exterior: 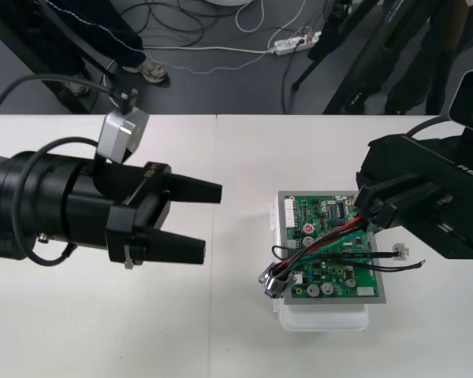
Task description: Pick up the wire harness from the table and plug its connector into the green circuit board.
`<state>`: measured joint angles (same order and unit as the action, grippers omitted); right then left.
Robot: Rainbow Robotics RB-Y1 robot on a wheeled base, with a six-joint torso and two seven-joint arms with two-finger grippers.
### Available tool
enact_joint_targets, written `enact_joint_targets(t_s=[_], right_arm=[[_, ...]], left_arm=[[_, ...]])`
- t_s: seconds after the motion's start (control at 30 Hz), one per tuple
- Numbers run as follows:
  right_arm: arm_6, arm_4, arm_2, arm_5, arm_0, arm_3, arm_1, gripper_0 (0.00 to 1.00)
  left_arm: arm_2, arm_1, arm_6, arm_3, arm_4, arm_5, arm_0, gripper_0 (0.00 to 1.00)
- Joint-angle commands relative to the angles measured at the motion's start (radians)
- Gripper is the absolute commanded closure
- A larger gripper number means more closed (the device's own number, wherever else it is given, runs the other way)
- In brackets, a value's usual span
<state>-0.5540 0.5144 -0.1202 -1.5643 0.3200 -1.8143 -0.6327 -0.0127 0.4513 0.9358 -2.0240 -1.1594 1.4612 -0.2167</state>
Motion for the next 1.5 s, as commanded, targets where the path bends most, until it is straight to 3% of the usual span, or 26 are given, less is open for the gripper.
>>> enact_joint_targets(t_s=[0.03,0.23,0.6,1.0,1.5], right_arm=[[0.02,0.006,0.059,0.038,-0.016,-0.019,-0.053,1.0],[0.039,0.069,0.096,0.096,-0.019,-0.039,-0.055,1.0],[0.068,0.187,0.123,0.34,-0.108,-0.231,-0.085,1.0],[0.109,0.274,0.16,0.449,-0.18,-0.365,-0.079,1.0],[0.14,0.441,0.16,0.553,-0.199,-0.45,-0.039,1.0]], left_arm=[[-0.07,-0.003,-0.038,-0.007,-0.003,-0.104,0.0,0.0],[-0.081,0.029,-0.051,-0.048,-0.003,-0.185,0.002,0.0],[-0.038,0.037,-0.06,-0.134,0.015,-0.332,-0.001,0.0],[0.033,-0.011,-0.138,-0.134,0.044,-0.363,-0.024,0.0],[0.109,-0.112,-0.278,-0.133,0.056,-0.391,-0.024,0.0]])
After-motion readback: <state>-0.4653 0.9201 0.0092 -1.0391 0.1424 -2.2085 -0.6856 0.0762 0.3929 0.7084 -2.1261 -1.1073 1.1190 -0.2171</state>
